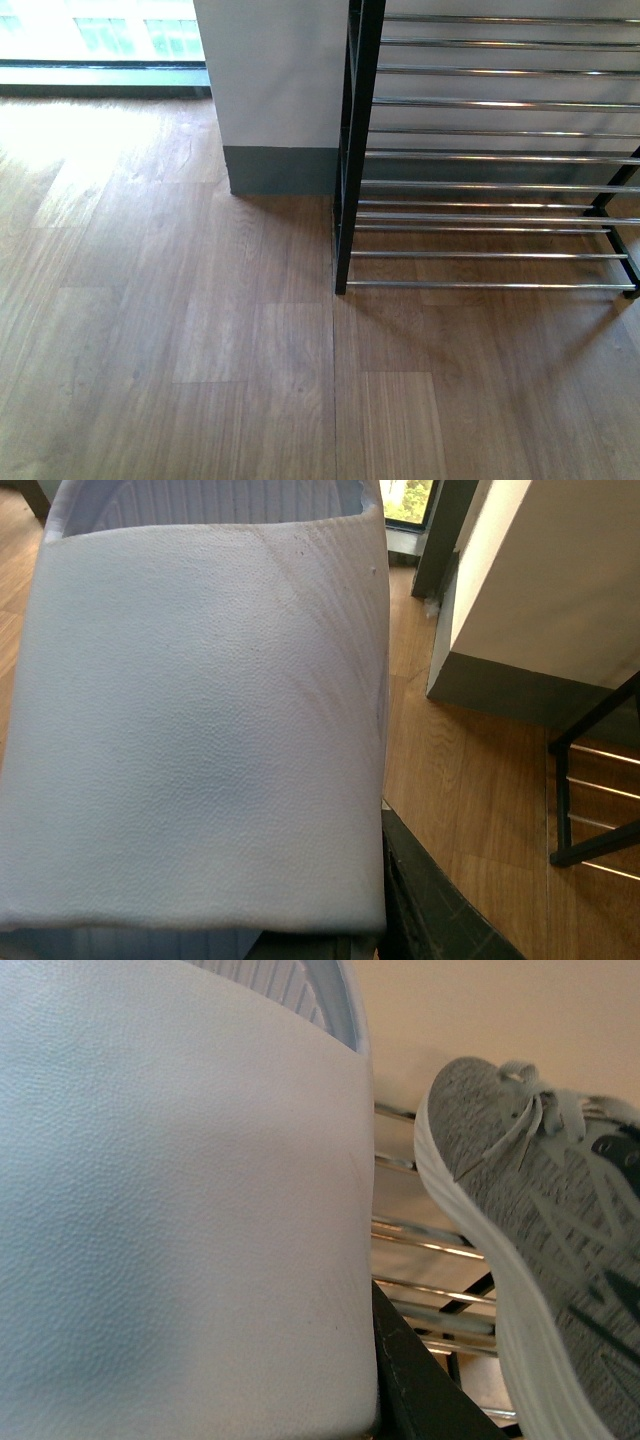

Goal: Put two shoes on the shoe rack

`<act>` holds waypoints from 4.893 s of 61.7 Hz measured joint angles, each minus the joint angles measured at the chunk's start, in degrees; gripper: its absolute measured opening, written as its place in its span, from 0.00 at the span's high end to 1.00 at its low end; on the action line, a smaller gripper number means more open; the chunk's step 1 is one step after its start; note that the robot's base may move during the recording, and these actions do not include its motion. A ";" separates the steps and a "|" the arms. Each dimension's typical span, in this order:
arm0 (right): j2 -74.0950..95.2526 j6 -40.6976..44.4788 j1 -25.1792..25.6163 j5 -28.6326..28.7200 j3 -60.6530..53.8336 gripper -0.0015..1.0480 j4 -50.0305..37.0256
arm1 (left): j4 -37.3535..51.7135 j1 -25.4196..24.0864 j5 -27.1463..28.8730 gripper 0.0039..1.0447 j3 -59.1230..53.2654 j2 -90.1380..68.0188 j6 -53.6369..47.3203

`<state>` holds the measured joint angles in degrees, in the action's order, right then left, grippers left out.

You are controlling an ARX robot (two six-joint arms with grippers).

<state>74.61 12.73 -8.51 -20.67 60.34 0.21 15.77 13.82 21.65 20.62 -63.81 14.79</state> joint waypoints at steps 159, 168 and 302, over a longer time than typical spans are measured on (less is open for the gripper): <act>37.66 16.74 5.18 -12.85 22.40 0.99 11.39 | 0.00 0.00 0.00 0.99 0.00 0.07 0.00; 41.03 16.59 7.34 -14.05 25.09 0.99 11.32 | 0.00 0.00 0.00 0.99 0.00 0.07 0.00; -42.97 -13.31 1.31 13.94 -45.59 0.39 -16.85 | 0.00 0.00 0.02 0.99 0.00 0.07 0.00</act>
<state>31.64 -0.58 -7.20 -6.72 14.74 -16.64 15.77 13.82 21.67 20.62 -63.75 14.79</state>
